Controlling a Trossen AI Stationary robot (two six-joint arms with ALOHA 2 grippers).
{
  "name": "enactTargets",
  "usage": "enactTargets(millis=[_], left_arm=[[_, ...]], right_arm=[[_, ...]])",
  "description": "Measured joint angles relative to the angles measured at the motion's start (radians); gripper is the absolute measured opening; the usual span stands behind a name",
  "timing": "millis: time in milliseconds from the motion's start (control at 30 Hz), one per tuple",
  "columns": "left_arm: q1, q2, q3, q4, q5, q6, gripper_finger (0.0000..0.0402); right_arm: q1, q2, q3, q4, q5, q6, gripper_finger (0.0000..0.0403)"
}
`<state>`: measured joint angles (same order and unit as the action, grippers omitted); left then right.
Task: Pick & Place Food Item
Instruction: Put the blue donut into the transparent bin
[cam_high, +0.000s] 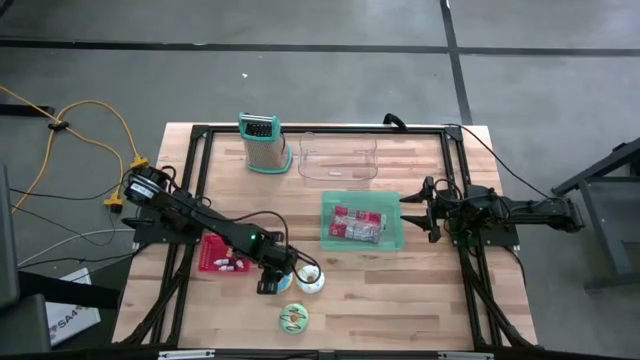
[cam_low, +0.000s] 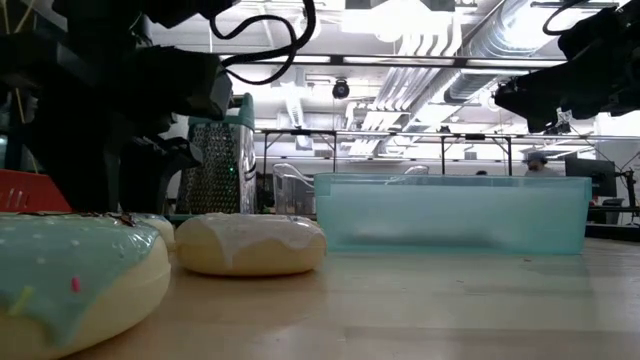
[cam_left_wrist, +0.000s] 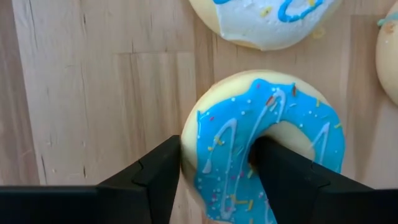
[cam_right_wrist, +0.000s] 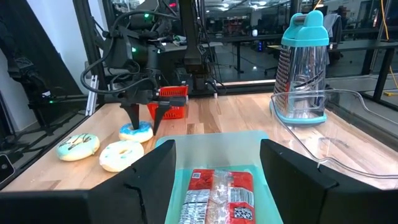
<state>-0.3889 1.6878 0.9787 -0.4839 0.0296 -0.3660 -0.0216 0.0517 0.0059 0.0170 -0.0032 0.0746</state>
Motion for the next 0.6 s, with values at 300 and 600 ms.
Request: enactTargets(millis=[300, 600], left_arm=[[0.000, 0.000, 0.000, 0.000, 0.007, 0.000, 0.0123], [0.010, -0.014, 0.000, 0.004, 0.028, -0.025, 0.0098]], right_arm=[[0.000, 0.000, 0.000, 0.000, 0.000, 0.000, 0.0223], [0.000, 0.000, 0.000, 0.000, 0.000, 0.000, 0.0223]])
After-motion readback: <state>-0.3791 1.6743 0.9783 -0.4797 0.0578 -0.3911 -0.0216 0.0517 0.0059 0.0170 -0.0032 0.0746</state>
